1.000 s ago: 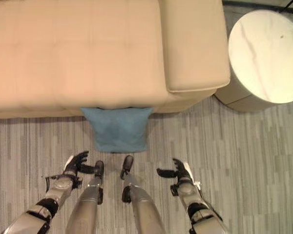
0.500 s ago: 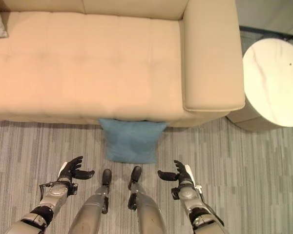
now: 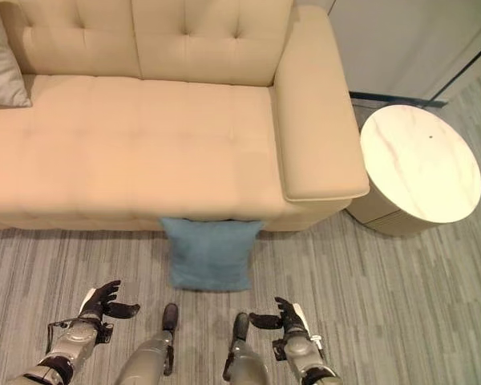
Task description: Pick up all the scattered cushions and arrange them neatly on the sofa.
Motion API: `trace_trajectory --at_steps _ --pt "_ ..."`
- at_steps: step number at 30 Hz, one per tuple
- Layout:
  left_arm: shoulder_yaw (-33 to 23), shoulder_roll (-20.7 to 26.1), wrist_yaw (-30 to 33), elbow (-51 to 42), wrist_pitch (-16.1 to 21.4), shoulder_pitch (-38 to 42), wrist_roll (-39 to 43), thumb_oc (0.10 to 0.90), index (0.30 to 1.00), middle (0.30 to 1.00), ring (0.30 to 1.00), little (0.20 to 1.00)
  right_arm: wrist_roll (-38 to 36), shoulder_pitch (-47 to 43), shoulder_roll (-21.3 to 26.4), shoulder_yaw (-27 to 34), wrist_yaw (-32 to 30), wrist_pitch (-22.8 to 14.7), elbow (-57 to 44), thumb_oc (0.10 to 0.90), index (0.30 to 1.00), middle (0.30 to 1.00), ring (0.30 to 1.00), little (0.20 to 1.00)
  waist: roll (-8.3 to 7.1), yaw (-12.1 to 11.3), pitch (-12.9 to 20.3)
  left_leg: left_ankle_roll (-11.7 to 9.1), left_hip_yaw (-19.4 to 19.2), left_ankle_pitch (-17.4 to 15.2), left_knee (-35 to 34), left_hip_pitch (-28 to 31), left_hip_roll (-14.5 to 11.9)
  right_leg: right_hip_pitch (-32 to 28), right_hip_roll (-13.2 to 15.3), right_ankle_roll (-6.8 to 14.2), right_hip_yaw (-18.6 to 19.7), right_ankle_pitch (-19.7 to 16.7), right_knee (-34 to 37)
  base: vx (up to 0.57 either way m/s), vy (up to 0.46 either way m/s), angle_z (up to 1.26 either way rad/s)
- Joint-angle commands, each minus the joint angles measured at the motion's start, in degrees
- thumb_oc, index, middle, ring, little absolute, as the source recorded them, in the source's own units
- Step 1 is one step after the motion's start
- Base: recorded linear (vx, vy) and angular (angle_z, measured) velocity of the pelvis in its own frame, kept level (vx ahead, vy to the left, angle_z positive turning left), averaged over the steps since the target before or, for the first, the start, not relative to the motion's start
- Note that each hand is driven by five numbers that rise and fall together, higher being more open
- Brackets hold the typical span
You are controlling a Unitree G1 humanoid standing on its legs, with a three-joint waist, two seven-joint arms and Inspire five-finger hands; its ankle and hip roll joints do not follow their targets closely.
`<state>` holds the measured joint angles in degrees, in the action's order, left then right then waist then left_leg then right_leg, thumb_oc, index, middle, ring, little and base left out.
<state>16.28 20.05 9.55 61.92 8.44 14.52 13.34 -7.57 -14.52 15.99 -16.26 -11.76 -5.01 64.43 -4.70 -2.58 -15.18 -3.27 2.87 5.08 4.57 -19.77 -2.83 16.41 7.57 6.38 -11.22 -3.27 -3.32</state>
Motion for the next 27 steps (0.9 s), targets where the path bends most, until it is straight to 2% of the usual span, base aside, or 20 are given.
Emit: trace_trajectory --at_steps 1,7,8,13,17,18,19,21,24,25,26,27 --pt "-0.79 0.33 1.8 -2.75 2.92 5.44 1.1 0.8 0.9 0.9 0.9 0.9 -1.19 -1.21 3.57 1.48 -2.66 -1.98 -3.62 0.8 0.9 0.9 0.9 0.9 -1.6 -0.12 -2.52 -1.23 -0.08 -5.13 5.73 -3.92 1.56 3.78 4.19 1.77 1.22 0.51 -5.02 -0.04 -0.087 0.05" --pt "-0.41 0.97 3.28 -4.62 3.46 7.74 2.66 0.8 0.9 0.9 0.9 0.9 -2.98 -4.16 4.89 1.7 -3.97 -2.75 -5.76 0.8 0.9 0.9 0.9 0.9 -0.77 0.21 -3.72 -1.35 0.04 -4.5 7.09 -8.58 1.35 9.65 4.56 1.4 1.23 1.19 -8.7 -0.02 -0.027 0.06" --pt "-0.63 1.23 4.17 -4.69 3.77 9.09 3.57 0.8 0.9 0.9 0.9 0.9 -3.86 -6.07 5.49 1.66 -4.75 -3.02 -6.31 0.8 0.9 0.9 0.9 0.9 -0.42 0.21 -3.91 -1.75 0.1 -6.23 8.39 -10.27 0.94 11.78 4.39 1.51 1.78 3.05 -10.53 0.03 -0.034 0.06" --pt "-1.53 1.84 7.52 -4.89 4.66 14.73 7.34 0.8 0.9 0.9 0.9 0.9 -6.63 -13.36 7.56 2.23 -8.09 -4.05 -8.09 0.8 0.9 0.9 0.9 0.9 0.1 0.85 -4.9 -1.67 0.17 -6.9 13.62 -19.62 1.02 21.54 4.83 1.09 3.21 4.05 -15.85 -0.06 0.01 0.07" --pt "-1.42 3.18 10.0 -6.04 5.54 20.68 9.8 0.8 0.9 0.9 0.9 0.9 -8.79 -21.08 10.23 2.14 -10.77 -4.8 -9.23 0.8 0.9 0.9 0.9 0.9 0.58 1.54 -5.27 -0.94 0.28 -9.09 21.0 -29.4 1.18 31.37 5.04 0.43 5.18 6.01 -23.22 -0.06 0.037 0.02" --pt "-1.44 3.18 9.99 -5.98 5.54 20.81 9.82 0.8 0.9 0.9 0.9 0.9 -8.81 -21.22 10.25 2.13 -10.76 -4.81 -9.17 0.8 0.9 0.9 0.9 0.9 0.57 1.55 -5.12 -0.93 0.26 -9.22 21.3 -29.81 1.18 31.78 5.06 0.43 5.25 6.12 -23.49 -0.02 0.029 -0.04" --pt "-1.18 3.48 10.54 -6.35 5.61 22.52 10.18 0.8 0.9 0.9 0.9 0.9 -9.38 -23.08 10.93 1.91 -11.39 -5.1 -9.58 0.8 0.9 0.9 0.9 0.9 0.71 1.67 -5.26 -0.7 0.42 -9.82 23.49 -32.41 1.35 34.46 5.18 0.24 5.85 6.82 -25.81 0.01 0.052 0.02" --pt "-0.65 4.73 12.73 -9.32 6.16 26.75 11.54 0.8 0.9 0.9 0.9 0.9 -11.35 -29.17 12.57 1.78 -13.56 -6.16 -11.58 0.8 0.9 0.9 0.9 0.9 1.16 2.3 -5.89 0.55 0.93 -13.05 33.71 -43.01 2.37 45.48 5.2 -0.62 8.7 10.24 -36.68 0.02 0.094 0.03" --pt "-0.22 5.56 13.43 -10.78 5.91 29.14 11.78 0.8 0.9 0.9 0.9 0.9 -11.54 -33.05 13.46 0.53 -14.56 -6.46 -13.39 0.8 0.9 0.9 0.9 0.9 1.22 2.46 -6.01 1.3 1.14 -15.33 41.07 -49.83 2.69 52.55 5.06 -1.41 10.62 12.38 -43.86 0.08 0.06 -0.1" --pt "0.59 5.25 13.99 -11.24 5.76 31.32 12.3 0.8 0.9 0.9 0.9 0.9 -12.77 -36.27 13.61 -0.26 -14.63 -6.68 -13.6 0.8 0.9 0.9 0.9 0.9 1.22 2.64 -5.92 1.64 1.02 -17.43 46.91 -54.93 3.07 57.88 5.21 -1.96 11.79 14.42 -49.3 0.12 0.04 -0.11" --pt "0.59 5.25 13.98 -11.24 5.76 31.33 12.3 0.8 0.9 0.9 0.9 0.9 -12.78 -36.28 13.61 -0.26 -14.63 -6.68 -13.59 0.8 0.9 0.9 0.9 0.9 1.21 2.64 -5.86 1.64 1.0 -17.46 46.97 -55.03 3.07 57.99 5.21 -1.95 11.82 14.45 -49.36 0.14 0.047 -0.04" --pt "2.08 3.76 15.03 -11.91 5.62 33.96 13.18 0.8 0.9 0.9 0.9 0.9 -13.63 -39.94 12.07 -2.32 -15.03 -6.68 -14.55 0.8 0.9 0.9 0.9 0.9 1.35 2.78 -6.24 1.94 0.77 -19.06 52.32 -59.78 3.3 62.63 5.32 -2.5 12.87 15.88 -53.94 0.06 0.024 -0.1"
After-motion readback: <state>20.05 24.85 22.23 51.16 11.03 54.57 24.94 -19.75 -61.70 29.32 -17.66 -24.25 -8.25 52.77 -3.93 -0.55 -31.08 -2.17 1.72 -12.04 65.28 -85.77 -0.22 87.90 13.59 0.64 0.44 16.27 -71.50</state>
